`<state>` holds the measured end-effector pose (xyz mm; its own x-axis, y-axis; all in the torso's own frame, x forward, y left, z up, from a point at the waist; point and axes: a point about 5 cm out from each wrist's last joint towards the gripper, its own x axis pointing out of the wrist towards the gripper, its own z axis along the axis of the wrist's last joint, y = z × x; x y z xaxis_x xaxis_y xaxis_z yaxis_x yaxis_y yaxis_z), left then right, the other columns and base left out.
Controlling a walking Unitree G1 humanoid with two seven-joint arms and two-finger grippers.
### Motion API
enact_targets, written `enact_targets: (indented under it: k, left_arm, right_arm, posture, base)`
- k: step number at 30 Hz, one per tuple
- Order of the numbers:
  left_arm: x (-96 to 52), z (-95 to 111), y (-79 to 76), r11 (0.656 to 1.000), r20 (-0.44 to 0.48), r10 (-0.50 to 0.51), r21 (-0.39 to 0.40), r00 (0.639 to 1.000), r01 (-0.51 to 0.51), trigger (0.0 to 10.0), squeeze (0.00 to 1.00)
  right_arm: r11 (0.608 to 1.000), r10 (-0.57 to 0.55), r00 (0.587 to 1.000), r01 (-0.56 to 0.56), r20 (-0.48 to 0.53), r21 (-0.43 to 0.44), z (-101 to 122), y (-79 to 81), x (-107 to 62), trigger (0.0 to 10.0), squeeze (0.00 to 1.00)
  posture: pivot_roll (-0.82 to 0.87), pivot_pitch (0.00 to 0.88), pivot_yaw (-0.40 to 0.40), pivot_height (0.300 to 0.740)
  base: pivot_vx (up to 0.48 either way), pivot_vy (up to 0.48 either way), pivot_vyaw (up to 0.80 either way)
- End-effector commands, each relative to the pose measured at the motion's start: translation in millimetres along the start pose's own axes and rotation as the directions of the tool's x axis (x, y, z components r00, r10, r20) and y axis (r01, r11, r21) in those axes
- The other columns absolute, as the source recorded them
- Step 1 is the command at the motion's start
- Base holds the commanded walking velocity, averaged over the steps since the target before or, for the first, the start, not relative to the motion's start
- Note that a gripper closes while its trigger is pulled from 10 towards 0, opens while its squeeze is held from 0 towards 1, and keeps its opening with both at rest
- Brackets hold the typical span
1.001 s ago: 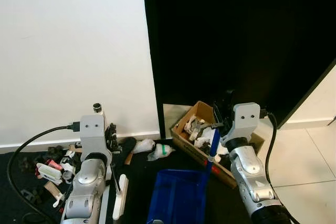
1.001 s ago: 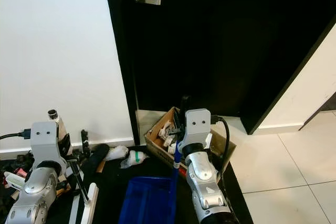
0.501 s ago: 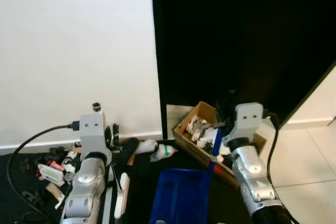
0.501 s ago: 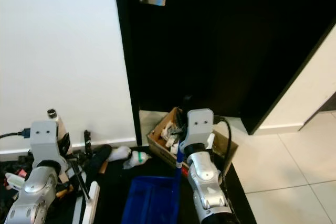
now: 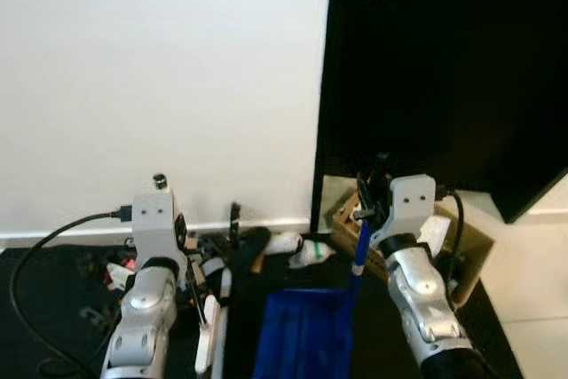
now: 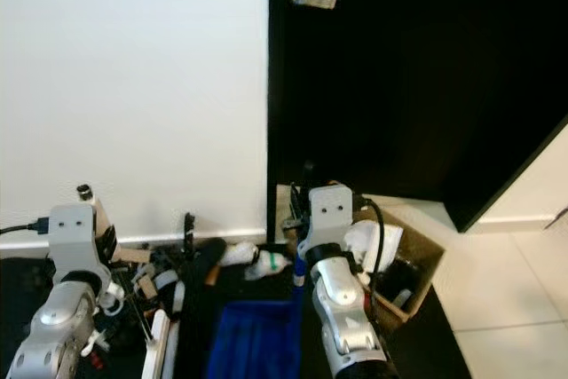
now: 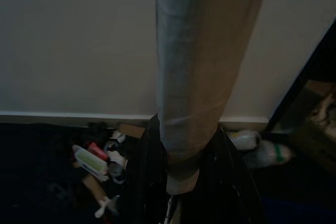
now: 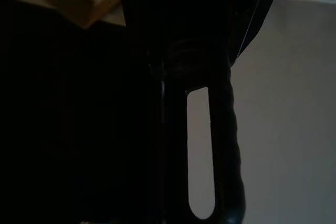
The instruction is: Sweep floor
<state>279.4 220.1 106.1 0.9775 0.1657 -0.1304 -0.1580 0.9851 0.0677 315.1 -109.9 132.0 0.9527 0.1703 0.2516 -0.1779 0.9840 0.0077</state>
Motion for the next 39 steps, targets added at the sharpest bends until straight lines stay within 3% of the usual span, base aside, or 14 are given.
enact_targets:
  k: [1, 24, 34, 39]
  left_arm:
    - [-0.6, 1.8, 4.2, 1.000, 0.014, 0.015, 0.021, 1.000, -0.015, 10.0, 0.00]
    - [-0.3, 1.8, 4.8, 1.000, 0.011, 0.010, 0.027, 1.000, -0.010, 10.0, 0.00]
    - [-1.2, 2.2, 3.6, 0.999, 0.018, 0.005, 0.039, 1.000, -0.006, 10.0, 0.00]
    - [-1.3, 2.5, 3.2, 0.999, 0.023, 0.003, 0.042, 1.000, -0.004, 10.0, 0.00]
  right_arm:
    - [1.000, -0.007, 1.000, 0.007, 0.018, 0.005, 2.0, -2.1, -0.7, 10.0, 0.00]
    - [1.000, -0.013, 1.000, 0.013, 0.015, 0.002, 0.5, -1.8, -2.5, 10.0, 0.00]
    - [1.000, -0.014, 1.000, 0.014, 0.015, 0.004, 0.6, -1.6, -3.8, 10.0, 0.00]
    - [1.000, -0.013, 1.000, 0.013, 0.014, 0.003, 0.3, -1.4, -3.7, 10.0, 0.00]
  posture:
    - [0.06, 0.138, 0.036, 0.740]
    - [0.06, 0.143, 0.043, 0.740]
    - [0.06, 0.147, 0.044, 0.740]
    - [0.06, 0.147, 0.044, 0.740]
  base:
    - [0.000, 0.322, 0.00]
    - [0.000, 0.308, 0.00]
    - [0.000, 0.000, 0.00]
    - [0.000, -0.388, 0.00]
